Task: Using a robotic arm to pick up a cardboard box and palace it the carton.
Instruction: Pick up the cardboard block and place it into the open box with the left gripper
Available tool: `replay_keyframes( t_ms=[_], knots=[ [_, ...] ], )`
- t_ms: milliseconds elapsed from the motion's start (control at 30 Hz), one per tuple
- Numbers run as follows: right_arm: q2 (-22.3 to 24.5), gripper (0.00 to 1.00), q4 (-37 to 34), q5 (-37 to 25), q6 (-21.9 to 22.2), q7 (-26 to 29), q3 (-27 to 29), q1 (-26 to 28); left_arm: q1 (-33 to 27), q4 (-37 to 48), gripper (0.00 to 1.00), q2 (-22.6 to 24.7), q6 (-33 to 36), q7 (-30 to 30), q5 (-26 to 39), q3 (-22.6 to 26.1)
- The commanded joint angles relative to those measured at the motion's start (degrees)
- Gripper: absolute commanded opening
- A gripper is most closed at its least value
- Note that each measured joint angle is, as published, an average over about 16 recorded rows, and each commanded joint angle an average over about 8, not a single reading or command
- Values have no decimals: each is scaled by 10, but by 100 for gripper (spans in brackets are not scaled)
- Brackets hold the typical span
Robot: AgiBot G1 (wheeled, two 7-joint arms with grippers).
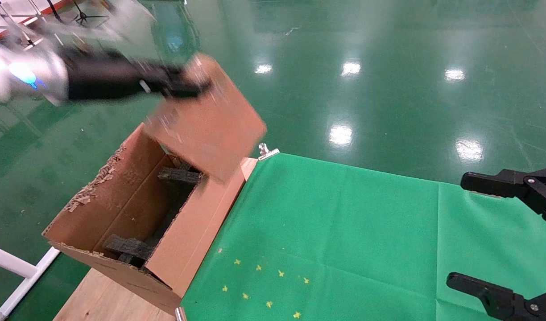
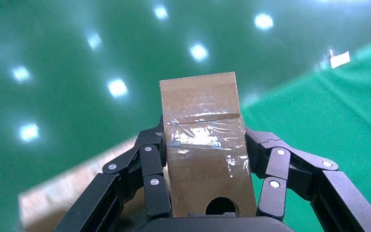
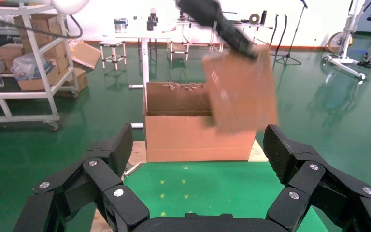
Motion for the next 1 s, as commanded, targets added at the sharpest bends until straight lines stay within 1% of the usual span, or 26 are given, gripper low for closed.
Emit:
replay_keyframes(
  t_ms=[33, 133, 233, 433, 700, 1000],
  knots=[
    [0, 100, 0, 0, 0, 0, 0, 0, -30, 24, 0, -6, 4, 26, -13, -14],
    [0, 100, 0, 0, 0, 0, 0, 0, -68, 54, 0, -19, 25, 56, -9, -19],
    [0, 100, 0, 0, 0, 0, 0, 0, -93, 84, 0, -29, 44, 88, 10, -13],
    [0, 100, 0, 0, 0, 0, 0, 0, -104, 167, 0, -34, 54, 160, 65, 15],
    [0, 100, 0, 0, 0, 0, 0, 0, -95, 294, 0, -16, 10, 233, 124, 43],
    [0, 100, 0, 0, 0, 0, 0, 0, -94, 418, 0, 22, -59, 295, 162, 62]
  ],
)
